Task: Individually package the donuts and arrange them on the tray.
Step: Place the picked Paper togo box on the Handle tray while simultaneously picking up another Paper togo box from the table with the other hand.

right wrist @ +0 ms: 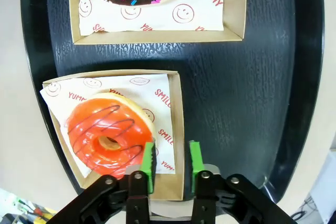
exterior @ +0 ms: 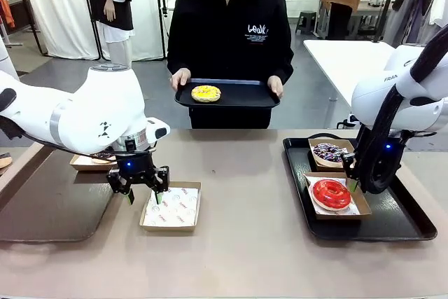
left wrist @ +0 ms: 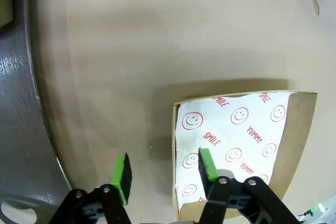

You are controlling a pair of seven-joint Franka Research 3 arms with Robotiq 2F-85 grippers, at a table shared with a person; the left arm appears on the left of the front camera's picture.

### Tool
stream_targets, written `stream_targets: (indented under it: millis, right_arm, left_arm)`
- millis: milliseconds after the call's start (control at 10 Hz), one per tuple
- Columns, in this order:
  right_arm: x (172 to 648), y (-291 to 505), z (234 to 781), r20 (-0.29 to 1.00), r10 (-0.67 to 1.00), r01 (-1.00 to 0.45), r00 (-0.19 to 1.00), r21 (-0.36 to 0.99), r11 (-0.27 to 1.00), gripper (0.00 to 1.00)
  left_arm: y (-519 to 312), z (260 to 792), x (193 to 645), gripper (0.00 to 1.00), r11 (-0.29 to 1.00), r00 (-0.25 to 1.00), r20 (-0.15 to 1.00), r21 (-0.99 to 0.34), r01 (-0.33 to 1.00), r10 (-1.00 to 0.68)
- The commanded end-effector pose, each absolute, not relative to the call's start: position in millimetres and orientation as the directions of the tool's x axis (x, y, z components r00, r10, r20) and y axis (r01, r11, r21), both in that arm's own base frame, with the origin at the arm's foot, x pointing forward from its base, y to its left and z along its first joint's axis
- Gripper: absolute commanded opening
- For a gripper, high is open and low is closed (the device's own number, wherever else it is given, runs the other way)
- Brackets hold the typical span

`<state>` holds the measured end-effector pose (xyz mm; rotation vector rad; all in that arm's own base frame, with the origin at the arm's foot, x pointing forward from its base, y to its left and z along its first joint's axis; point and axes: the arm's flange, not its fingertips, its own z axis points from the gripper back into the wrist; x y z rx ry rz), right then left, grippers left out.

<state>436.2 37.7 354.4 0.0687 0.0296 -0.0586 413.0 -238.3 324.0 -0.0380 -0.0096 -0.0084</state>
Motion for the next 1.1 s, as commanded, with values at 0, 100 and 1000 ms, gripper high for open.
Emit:
stream_targets:
  millis: [0,100,1000]
  right_arm:
    - [435,34,350,-0.045,-0.056,0.060,0.997,0.090,0.994,1.00]
    - [435,34,350,-0.048,-0.056,0.061,0.997,0.091,0.994,1.00]
    - [427,21,378,-0.078,0.032,-0.013,0.996,0.223,0.975,1.00]
  left_arm:
    - [-242,325,415,0.00,0.997,1.000,0.013,-0.072,0.021,-0.020]
    - [-242,326,415,0.16,0.997,1.000,0.010,-0.077,0.023,-0.022]
    - [-242,344,417,0.00,0.997,0.999,-0.036,-0.071,0.017,-0.020]
